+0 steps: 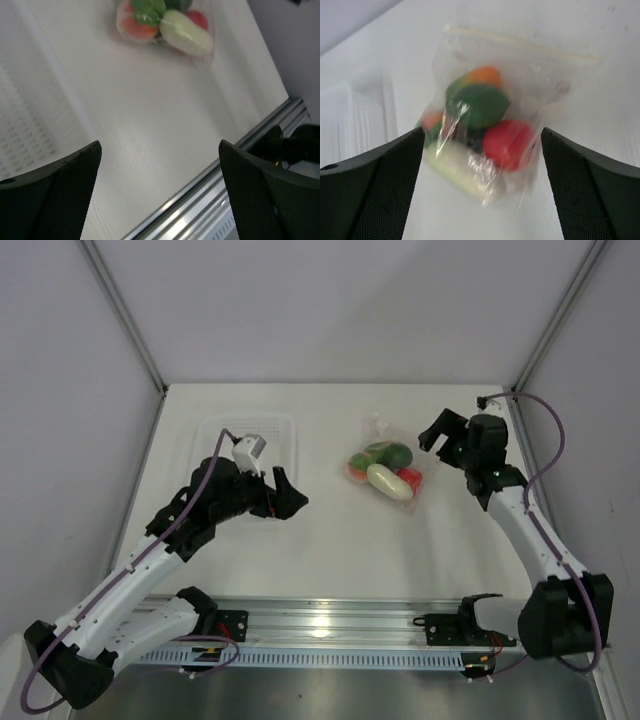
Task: Place the food in the zip-top bag and seal the zipper
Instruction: Reset both arms
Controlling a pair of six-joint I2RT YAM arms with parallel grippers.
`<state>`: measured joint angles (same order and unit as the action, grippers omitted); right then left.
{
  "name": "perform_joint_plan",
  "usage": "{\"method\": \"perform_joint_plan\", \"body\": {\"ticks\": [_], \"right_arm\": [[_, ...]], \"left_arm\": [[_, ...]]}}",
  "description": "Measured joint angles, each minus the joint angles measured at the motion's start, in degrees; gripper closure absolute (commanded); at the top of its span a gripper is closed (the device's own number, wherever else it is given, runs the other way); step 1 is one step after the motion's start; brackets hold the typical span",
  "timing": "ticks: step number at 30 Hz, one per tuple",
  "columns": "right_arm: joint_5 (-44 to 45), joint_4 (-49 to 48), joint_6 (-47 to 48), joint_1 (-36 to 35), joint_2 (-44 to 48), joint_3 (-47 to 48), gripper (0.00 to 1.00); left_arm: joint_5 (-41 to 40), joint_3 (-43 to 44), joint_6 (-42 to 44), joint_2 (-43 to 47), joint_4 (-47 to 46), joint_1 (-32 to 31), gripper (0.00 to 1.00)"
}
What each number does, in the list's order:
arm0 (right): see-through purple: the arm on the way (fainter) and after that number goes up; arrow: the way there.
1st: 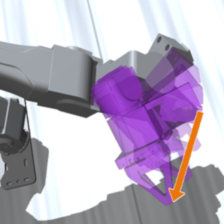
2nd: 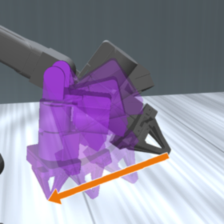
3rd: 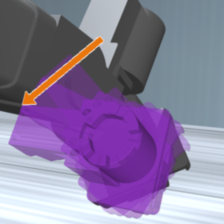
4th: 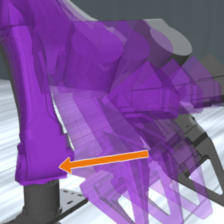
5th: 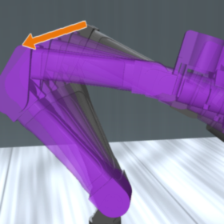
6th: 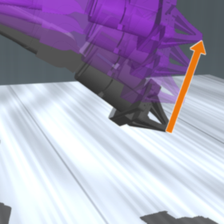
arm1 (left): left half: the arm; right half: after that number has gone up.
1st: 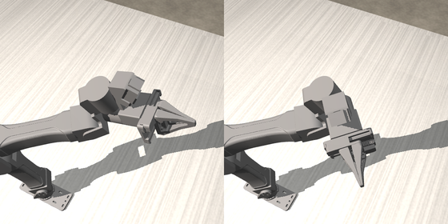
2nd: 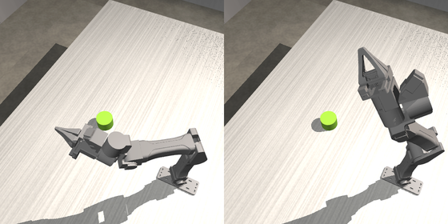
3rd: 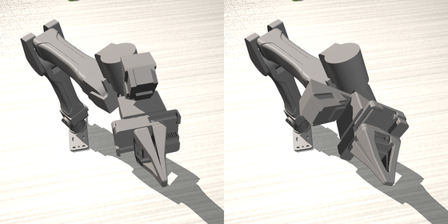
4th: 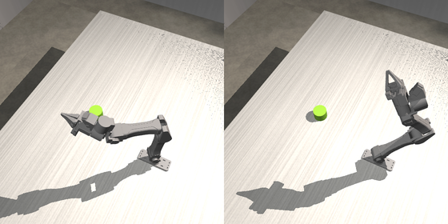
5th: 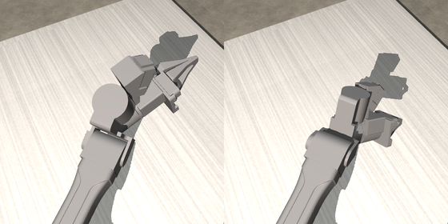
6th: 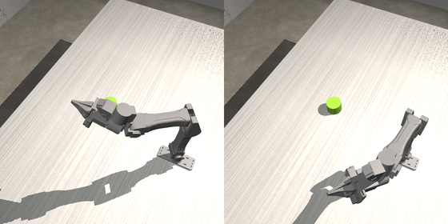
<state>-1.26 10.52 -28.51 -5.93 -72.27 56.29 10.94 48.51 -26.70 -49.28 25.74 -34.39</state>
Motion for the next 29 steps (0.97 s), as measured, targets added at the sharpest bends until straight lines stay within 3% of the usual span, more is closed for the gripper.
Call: {"method": "perform_joint_plan", "body": {"ticks": [6,16,23,29], "right_arm": [[7.0,6.6,-0.2,-11.3,19.0,-9.7,0.01],[17.0,14.8,-8.8,-18.7,57.5,-26.7,0.01],[17.5,21.7,-15.3,-19.1,65.6,-30.1,0.01],[14.0,22.3,-18.9,-19.2,68.2,-37.0,0.01]], "left_arm": [[-1.8,-3.6,-4.1,2.6,-11.4,4.8,0.01],[-6.4,-23.8,-8.1,28.9,-24.5,5.0,0.0],[-6.7,-33.8,-12.4,47.5,-26.3,5.0,0.01],[-5.9,-41.2,-16.1,49.0,-25.5,5.0,0.01]]}}
